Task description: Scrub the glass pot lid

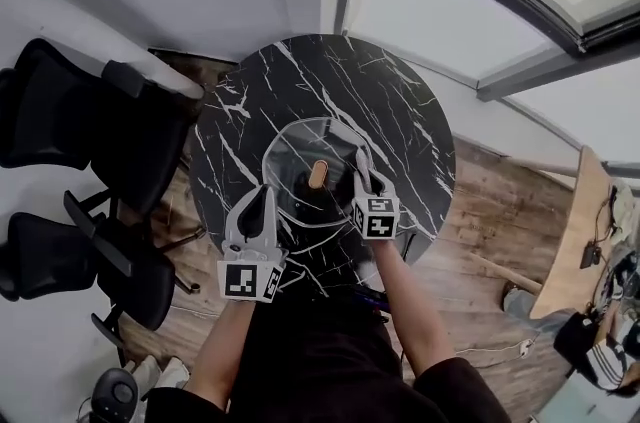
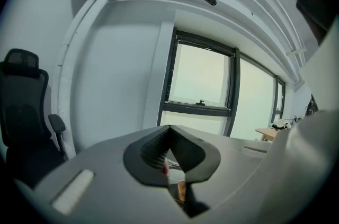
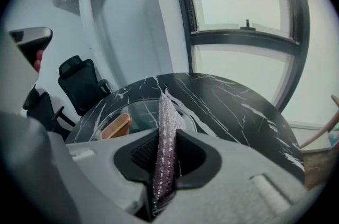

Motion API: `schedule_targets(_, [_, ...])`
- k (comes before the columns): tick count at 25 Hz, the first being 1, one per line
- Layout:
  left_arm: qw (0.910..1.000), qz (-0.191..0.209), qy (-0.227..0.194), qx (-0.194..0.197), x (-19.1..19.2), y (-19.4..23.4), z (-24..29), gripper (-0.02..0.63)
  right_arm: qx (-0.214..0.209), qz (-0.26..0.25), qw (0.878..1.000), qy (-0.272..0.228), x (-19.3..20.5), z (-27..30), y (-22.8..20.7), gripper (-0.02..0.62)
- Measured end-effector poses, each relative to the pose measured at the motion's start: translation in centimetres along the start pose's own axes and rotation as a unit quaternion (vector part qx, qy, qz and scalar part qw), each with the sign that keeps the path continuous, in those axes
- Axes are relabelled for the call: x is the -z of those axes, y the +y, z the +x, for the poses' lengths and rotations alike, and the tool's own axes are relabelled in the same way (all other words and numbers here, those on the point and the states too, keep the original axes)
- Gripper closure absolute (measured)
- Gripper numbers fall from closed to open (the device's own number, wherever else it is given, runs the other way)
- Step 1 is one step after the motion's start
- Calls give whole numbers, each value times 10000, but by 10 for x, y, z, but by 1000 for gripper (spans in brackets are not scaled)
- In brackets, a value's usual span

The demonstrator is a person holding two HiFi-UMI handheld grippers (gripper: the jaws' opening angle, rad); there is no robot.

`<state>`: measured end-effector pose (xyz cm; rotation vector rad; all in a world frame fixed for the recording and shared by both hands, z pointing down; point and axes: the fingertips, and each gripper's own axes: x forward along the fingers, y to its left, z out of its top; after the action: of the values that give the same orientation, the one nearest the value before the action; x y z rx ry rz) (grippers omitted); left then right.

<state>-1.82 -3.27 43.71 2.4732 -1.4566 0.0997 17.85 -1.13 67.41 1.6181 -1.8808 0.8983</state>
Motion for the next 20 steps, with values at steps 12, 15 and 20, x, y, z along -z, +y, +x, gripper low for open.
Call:
schedule_targets(12, [9987, -397, 251, -206, 17, 66, -18, 603, 56, -58, 9984, 554, -5, 47, 5, 525])
schedule_targets(15, [9982, -441, 260, -322, 21, 81, -21, 603, 8, -178, 9980, 614, -14, 56, 8, 526])
schedule_targets(20, [9973, -524, 288, -424, 27, 98, -27, 603, 85, -492, 9963, 699, -25, 68, 15, 525])
